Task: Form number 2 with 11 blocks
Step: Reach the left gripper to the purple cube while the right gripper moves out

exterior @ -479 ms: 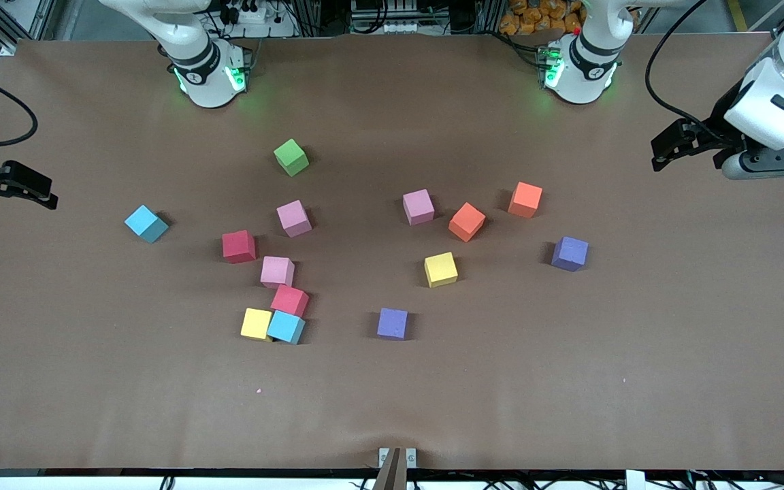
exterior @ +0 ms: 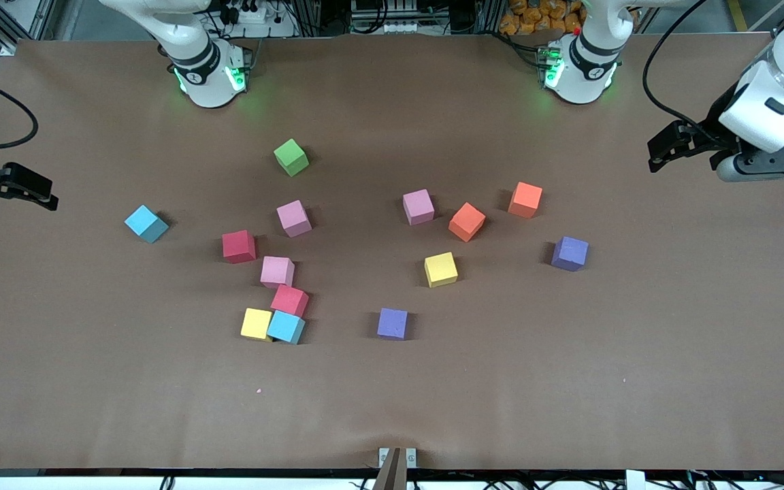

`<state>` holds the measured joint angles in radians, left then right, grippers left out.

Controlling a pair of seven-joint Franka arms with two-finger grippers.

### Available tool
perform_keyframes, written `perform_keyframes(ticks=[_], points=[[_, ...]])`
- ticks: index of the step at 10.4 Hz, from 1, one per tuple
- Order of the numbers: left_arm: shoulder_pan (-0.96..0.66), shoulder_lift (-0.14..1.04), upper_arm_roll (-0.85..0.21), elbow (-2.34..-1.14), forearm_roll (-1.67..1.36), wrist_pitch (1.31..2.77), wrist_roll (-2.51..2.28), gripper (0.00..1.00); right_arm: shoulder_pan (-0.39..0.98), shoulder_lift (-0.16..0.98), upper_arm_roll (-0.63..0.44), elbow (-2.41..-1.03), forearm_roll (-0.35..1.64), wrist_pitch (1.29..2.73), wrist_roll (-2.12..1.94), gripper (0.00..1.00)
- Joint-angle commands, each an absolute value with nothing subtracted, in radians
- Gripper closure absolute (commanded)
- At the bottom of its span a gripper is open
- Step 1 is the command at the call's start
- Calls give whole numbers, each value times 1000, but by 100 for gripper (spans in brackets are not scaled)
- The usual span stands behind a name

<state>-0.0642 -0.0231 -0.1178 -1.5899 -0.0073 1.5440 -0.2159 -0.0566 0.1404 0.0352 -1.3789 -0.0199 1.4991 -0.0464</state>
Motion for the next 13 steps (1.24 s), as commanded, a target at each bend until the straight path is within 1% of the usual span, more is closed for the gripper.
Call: perform_keyframes(ticks=[1, 3, 6, 8, 11, 13], points=[[-63, 20, -121, -1540, -17, 1532, -207, 0, -72, 156, 44, -1350, -32, 1491, -58, 0], [-58, 24, -121, -1546, -27, 1532, -215, 0, -71, 156, 44, -1350, -32, 1493, -55, 0], [-55, 75, -123, -1574, -32, 1537, -213, 0, -66, 158, 43, -1353, -32, 1499, -48, 0], [-55, 83, -123, -1644, -31, 1587, -209, 0, -67, 189, 43, -1358, -32, 1497, -54, 0], [-71, 84, -136, -1735, -23, 1675, -209, 0, -60, 196, 43, -1359, -51, 1511, -43, 0], [-72, 84, -153, -1840, -15, 1793, -199, 0, -60, 202, 44, -1359, -46, 1514, -43, 0]])
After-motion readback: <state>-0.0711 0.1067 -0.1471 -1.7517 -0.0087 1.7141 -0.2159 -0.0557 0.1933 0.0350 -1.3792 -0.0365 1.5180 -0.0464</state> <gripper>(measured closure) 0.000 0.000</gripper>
